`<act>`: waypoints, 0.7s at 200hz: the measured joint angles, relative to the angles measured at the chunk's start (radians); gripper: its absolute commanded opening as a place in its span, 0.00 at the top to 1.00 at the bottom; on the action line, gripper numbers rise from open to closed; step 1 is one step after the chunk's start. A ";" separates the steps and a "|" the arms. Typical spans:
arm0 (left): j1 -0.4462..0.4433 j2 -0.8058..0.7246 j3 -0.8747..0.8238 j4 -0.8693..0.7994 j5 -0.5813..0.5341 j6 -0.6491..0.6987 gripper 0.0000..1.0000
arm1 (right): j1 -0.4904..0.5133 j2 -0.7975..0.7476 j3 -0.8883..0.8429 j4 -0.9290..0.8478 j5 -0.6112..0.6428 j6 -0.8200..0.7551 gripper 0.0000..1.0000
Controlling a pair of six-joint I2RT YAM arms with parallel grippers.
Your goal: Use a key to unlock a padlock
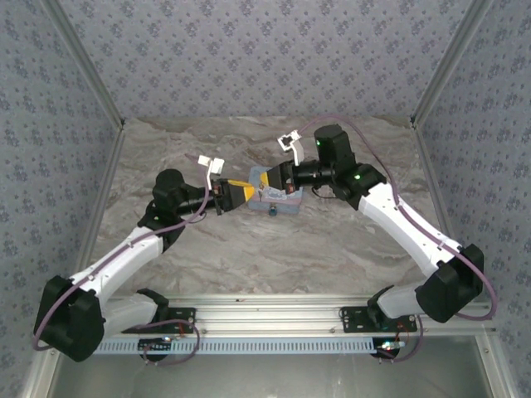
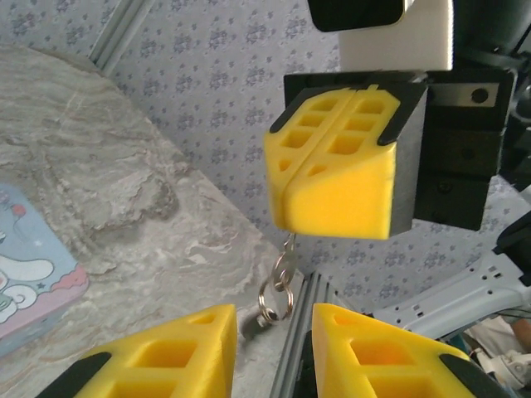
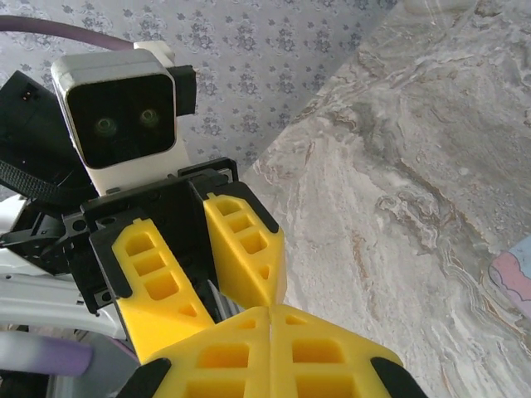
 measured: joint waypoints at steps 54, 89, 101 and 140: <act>-0.037 0.044 -0.015 0.127 0.008 -0.100 0.68 | 0.000 -0.040 -0.043 0.041 -0.009 0.030 1.00; -0.050 0.046 -0.016 0.155 0.006 -0.117 0.66 | 0.000 -0.050 -0.058 0.074 -0.010 0.047 1.00; -0.050 0.046 -0.018 0.161 0.006 -0.119 0.66 | 0.000 -0.051 -0.063 0.082 -0.010 0.053 1.00; -0.053 0.046 -0.021 0.161 0.006 -0.118 0.68 | 0.001 -0.053 -0.076 0.106 -0.010 0.068 1.00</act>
